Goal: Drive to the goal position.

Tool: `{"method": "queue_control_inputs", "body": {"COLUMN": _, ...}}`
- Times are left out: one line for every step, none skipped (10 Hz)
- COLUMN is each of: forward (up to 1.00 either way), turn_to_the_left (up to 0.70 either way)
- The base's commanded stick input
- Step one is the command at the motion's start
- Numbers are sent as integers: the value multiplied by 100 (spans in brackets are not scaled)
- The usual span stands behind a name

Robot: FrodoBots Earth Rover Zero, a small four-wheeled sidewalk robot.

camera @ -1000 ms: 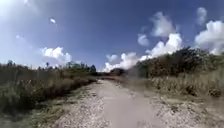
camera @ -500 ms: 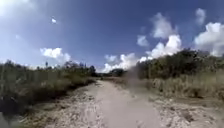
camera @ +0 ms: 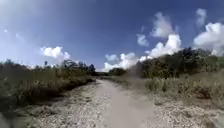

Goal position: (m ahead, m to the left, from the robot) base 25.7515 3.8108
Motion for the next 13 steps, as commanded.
{"method": "queue_control_inputs", "body": {"forward": 60, "turn_to_the_left": 0}}
{"method": "queue_control_inputs", "body": {"forward": 60, "turn_to_the_left": 0}}
{"method": "queue_control_inputs", "body": {"forward": 60, "turn_to_the_left": 0}}
{"method": "queue_control_inputs", "body": {"forward": 60, "turn_to_the_left": 0}}
{"method": "queue_control_inputs", "body": {"forward": 60, "turn_to_the_left": 0}}
{"method": "queue_control_inputs", "body": {"forward": 60, "turn_to_the_left": 0}}
{"method": "queue_control_inputs", "body": {"forward": 60, "turn_to_the_left": 0}}
{"method": "queue_control_inputs", "body": {"forward": 60, "turn_to_the_left": 0}}
{"method": "queue_control_inputs", "body": {"forward": 60, "turn_to_the_left": 0}}
{"method": "queue_control_inputs", "body": {"forward": 60, "turn_to_the_left": 0}}
{"method": "queue_control_inputs", "body": {"forward": 60, "turn_to_the_left": 0}}
{"method": "queue_control_inputs", "body": {"forward": 60, "turn_to_the_left": 0}}
{"method": "queue_control_inputs", "body": {"forward": 60, "turn_to_the_left": 0}}
